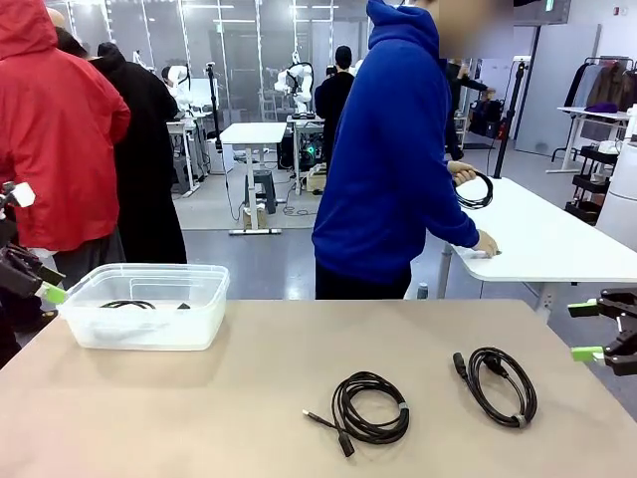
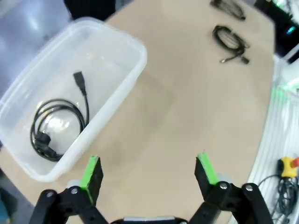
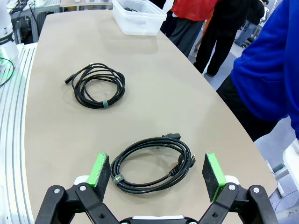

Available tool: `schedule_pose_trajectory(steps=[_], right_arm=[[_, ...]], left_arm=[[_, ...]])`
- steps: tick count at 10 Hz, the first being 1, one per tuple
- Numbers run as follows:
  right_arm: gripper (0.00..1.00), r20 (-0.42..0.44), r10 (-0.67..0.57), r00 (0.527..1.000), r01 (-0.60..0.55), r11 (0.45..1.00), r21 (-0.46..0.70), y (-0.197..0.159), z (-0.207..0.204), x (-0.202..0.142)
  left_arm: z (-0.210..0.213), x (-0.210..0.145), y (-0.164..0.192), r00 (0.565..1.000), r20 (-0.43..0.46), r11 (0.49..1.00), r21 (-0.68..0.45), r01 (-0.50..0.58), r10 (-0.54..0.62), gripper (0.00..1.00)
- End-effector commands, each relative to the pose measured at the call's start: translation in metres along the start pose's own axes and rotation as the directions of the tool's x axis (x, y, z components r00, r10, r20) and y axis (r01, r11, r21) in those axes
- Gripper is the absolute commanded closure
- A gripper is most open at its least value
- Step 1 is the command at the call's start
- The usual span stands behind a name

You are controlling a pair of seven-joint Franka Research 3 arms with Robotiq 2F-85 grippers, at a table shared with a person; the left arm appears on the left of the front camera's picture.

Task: Organize and store the cables.
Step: Place the Power Cable into the Organizing box.

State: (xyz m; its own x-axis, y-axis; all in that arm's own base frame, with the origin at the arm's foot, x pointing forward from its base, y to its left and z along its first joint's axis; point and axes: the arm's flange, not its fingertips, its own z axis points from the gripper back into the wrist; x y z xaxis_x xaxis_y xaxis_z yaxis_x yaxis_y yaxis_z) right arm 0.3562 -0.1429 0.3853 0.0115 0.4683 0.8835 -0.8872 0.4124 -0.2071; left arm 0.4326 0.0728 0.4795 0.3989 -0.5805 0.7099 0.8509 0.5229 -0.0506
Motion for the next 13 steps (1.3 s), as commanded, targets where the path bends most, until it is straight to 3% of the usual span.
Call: schedule_pose_trajectory(steps=[1, 2, 5, 7, 8, 9, 13], right_arm=[[0.00, -0.013, -0.005, 1.000, 0.006, 1.000, 0.002, 0.000, 0.001, 0.001], [0.00, -0.013, -0.005, 1.000, 0.006, 1.000, 0.002, 0.000, 0.001, 0.001], [0.00, -0.013, -0.005, 1.000, 0.006, 1.000, 0.002, 0.000, 0.001, 0.001], [0.00, -0.013, -0.005, 1.000, 0.006, 1.000, 0.002, 0.000, 0.001, 0.001], [0.00, -0.013, -0.005, 1.000, 0.006, 1.000, 0.002, 0.000, 0.001, 0.001], [0.00, -0.013, -0.005, 1.000, 0.006, 1.000, 0.002, 0.000, 0.001, 0.001], [0.00, -0.013, -0.005, 1.000, 0.006, 1.000, 0.002, 0.000, 0.001, 0.001]], left_arm=[[0.000, -0.020, -0.029, 0.983, 0.150, 0.993, 0.060, 0.101, -0.109, 0.00], [0.006, -0.038, -0.031, 0.977, 0.163, 0.990, 0.056, 0.129, -0.137, 0.00], [0.048, -0.105, -0.013, 0.924, 0.370, 0.995, 0.019, 0.098, -0.098, 0.00], [0.064, -0.136, 0.004, 0.918, 0.391, 0.993, -0.055, 0.101, -0.072, 0.00], [0.070, -0.141, 0.015, 0.891, 0.449, 0.992, -0.071, 0.108, -0.065, 0.00], [0.062, -0.130, -0.019, 0.920, 0.383, 0.997, 0.011, 0.080, -0.078, 0.00], [0.062, -0.130, -0.019, 0.920, 0.383, 0.997, 0.011, 0.080, -0.078, 0.00]])
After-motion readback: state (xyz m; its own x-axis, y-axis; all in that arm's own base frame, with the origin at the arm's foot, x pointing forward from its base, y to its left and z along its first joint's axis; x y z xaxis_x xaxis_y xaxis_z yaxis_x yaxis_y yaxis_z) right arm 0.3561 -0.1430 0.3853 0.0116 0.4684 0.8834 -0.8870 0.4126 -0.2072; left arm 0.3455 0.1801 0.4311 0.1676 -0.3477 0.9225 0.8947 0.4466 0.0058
